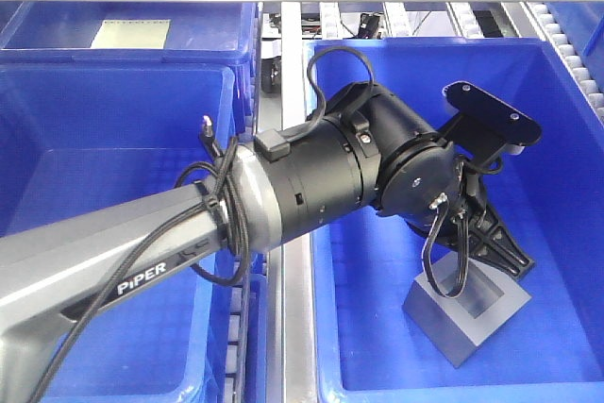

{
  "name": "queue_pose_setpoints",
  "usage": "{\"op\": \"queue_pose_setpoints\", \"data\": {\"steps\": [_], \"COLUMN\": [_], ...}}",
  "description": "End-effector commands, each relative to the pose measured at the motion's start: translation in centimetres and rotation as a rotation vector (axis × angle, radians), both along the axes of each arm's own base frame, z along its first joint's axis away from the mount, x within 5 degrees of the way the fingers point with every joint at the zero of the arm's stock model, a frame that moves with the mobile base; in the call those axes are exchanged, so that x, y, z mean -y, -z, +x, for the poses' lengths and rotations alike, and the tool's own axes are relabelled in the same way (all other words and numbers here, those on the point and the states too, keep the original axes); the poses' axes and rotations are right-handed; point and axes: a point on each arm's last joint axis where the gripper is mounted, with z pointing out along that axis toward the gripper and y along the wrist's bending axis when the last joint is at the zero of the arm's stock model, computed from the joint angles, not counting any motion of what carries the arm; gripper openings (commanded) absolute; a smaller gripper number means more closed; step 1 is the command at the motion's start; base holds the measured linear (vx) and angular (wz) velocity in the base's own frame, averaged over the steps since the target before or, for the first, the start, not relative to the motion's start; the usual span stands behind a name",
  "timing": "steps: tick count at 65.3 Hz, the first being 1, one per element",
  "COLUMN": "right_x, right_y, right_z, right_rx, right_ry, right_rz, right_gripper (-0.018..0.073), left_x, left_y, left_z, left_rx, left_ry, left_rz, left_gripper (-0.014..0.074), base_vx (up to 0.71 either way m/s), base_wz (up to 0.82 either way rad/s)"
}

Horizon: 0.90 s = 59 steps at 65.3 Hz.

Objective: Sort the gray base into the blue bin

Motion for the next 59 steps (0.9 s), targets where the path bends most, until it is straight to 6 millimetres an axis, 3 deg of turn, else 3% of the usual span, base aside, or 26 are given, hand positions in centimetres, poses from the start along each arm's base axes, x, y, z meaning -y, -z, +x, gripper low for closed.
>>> {"op": "queue_pose_setpoints", "data": {"steps": [1, 14, 21, 46, 59], "right_x": [0.0, 0.0, 0.0, 0.0, 0.0], "right_y": [-0.6, -0.6, -0.6, -0.6, -0.6], "right_z": [0.1, 0.1, 0.1, 0.1, 0.1], "right_rx": [0.065, 0.065, 0.065, 0.065, 0.065], "right_ry": [0.0, 0.0, 0.0, 0.0, 0.0], "right_rz": [-0.02, -0.02, -0.02, -0.02, -0.02], "right_gripper": [-0.0005, -0.0005, -0.0005, -0.0005, -0.0005], "left_x": [-0.8, -1.4, -2.8, -10.6, -14.6], "left_y": [-4.6, -5.0, -4.6, -6.8, -6.4], "left_z": [-0.8, -2.3, -3.5, -8.6, -11.2], "left_rx": [0.069, 0.099, 0.11, 0.227, 0.257], "left_ry": [0.006, 0.029, 0.035, 0.049, 0.052], "left_rz": [-0.126, -0.199, -0.216, -0.389, -0.435], "left_gripper": [-0.0008, -0.0008, -0.0008, -0.0006, -0.0006], "base_vx": [0.0, 0.0, 0.0, 0.0, 0.0], "base_wz": [0.0, 0.0, 0.0, 0.0, 0.0]}}
